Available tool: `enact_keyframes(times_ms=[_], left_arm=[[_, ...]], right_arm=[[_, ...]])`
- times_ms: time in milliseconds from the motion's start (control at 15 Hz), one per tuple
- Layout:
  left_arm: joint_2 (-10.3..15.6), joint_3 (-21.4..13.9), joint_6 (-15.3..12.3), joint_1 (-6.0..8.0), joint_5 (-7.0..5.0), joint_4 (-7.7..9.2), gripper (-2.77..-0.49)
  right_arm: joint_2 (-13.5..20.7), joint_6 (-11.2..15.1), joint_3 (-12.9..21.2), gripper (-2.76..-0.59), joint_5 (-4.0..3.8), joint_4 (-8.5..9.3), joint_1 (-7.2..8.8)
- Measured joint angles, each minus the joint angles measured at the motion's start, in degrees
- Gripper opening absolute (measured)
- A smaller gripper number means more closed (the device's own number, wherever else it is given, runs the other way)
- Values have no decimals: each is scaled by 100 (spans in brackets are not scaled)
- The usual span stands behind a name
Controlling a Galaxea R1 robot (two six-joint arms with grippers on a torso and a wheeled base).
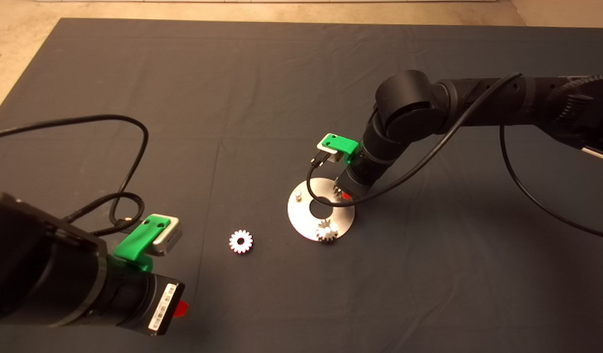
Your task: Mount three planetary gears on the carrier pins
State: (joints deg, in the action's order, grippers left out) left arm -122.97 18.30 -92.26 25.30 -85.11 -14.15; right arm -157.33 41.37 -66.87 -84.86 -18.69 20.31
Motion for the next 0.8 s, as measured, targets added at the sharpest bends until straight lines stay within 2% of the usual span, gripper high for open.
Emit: enact_keyframes(times_ms=[533,800], left_arm=[[0,0,1,0,1,-2,-221],[0,0,-2,17,0,1,-221]], right_arm=[[0,0,-5,-246,-6,-11,-13],[0,0,-5,-230,-11,-10,-13]])
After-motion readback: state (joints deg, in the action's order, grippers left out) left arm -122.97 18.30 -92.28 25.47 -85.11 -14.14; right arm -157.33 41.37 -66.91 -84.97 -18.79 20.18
